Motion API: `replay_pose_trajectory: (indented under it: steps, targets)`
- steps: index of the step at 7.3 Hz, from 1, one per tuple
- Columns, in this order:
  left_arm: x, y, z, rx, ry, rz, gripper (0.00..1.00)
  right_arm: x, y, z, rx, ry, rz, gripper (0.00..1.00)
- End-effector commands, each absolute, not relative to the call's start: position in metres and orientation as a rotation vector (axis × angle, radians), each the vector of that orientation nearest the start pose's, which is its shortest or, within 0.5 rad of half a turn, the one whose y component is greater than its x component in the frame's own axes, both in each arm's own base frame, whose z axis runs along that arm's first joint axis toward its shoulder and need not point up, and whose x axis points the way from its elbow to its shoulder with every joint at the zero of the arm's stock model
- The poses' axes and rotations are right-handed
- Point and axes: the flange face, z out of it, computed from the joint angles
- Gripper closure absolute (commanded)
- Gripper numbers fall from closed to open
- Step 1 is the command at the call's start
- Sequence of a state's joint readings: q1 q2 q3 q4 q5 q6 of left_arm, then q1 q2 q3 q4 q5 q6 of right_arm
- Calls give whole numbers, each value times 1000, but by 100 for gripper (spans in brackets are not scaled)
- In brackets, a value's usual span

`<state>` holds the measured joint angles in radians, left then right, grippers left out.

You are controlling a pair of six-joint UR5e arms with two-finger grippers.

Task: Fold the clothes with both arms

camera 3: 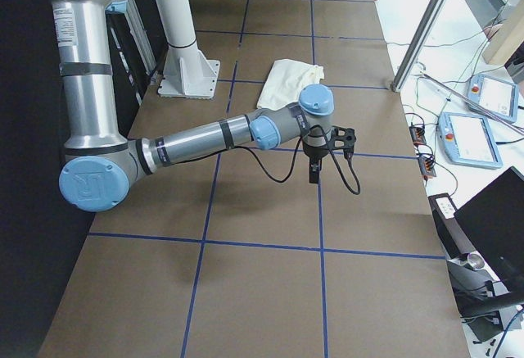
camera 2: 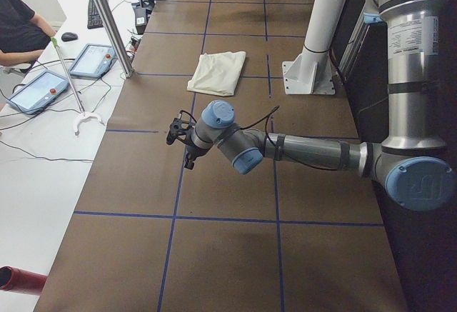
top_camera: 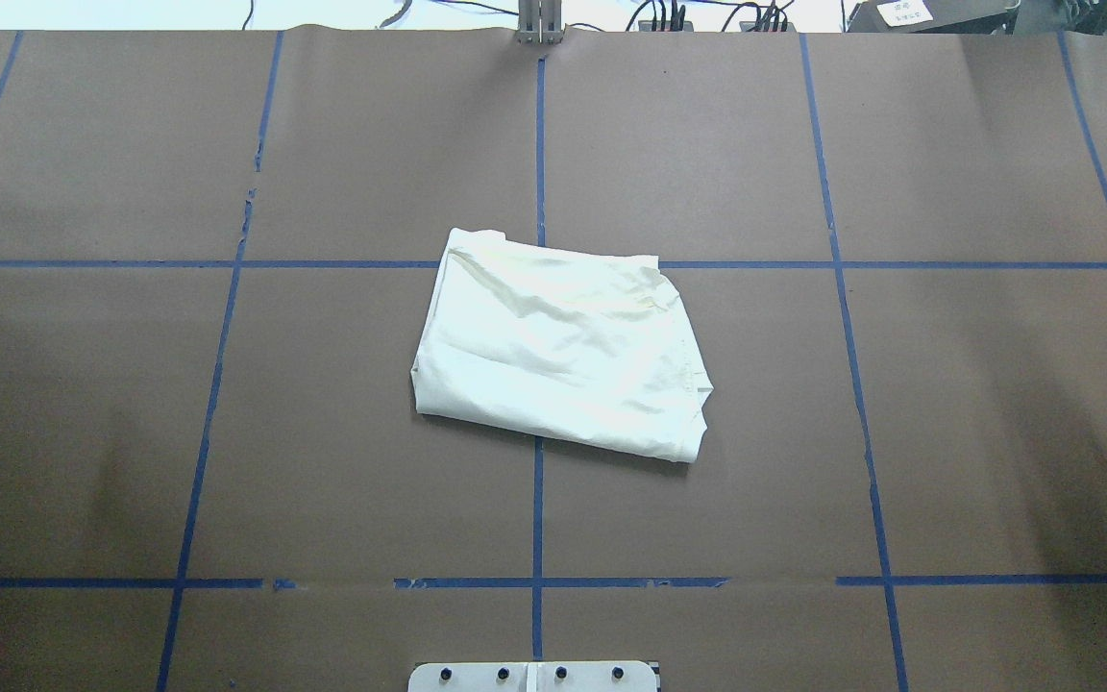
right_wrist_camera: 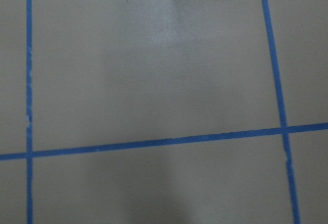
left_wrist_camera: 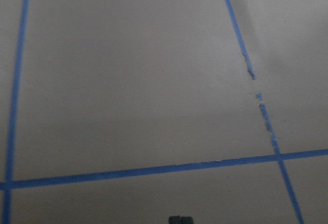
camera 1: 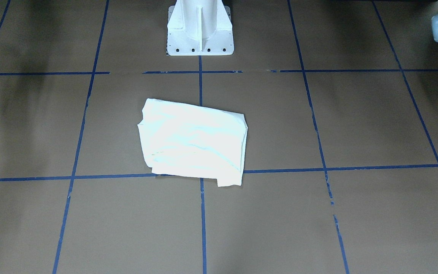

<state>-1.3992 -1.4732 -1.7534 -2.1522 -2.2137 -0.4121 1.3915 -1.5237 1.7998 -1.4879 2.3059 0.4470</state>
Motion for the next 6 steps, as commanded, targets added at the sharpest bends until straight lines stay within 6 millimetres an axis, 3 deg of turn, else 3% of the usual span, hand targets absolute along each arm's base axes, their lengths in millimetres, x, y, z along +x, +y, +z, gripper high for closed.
replay_pose_trajectory:
  steps: [1, 2, 3, 4, 6]
  targets:
    - [-63, -506, 549, 260, 699, 16, 100, 24, -497, 548, 90, -759, -45, 0]
    - [-83, -507, 547, 182, 687, -5, 91, 36, -487, 549, 94, -769, -82, 0]
    - [-84, -492, 539, 189, 686, 5, 55, 35, -485, 550, 44, -778, -73, 0]
    - [-82, -467, 555, 157, 704, -5, 1, 39, -483, 550, 41, -779, -63, 0]
    - [-77, -449, 581, 103, 758, -23, 0, 39, -485, 552, 37, -779, -57, 0]
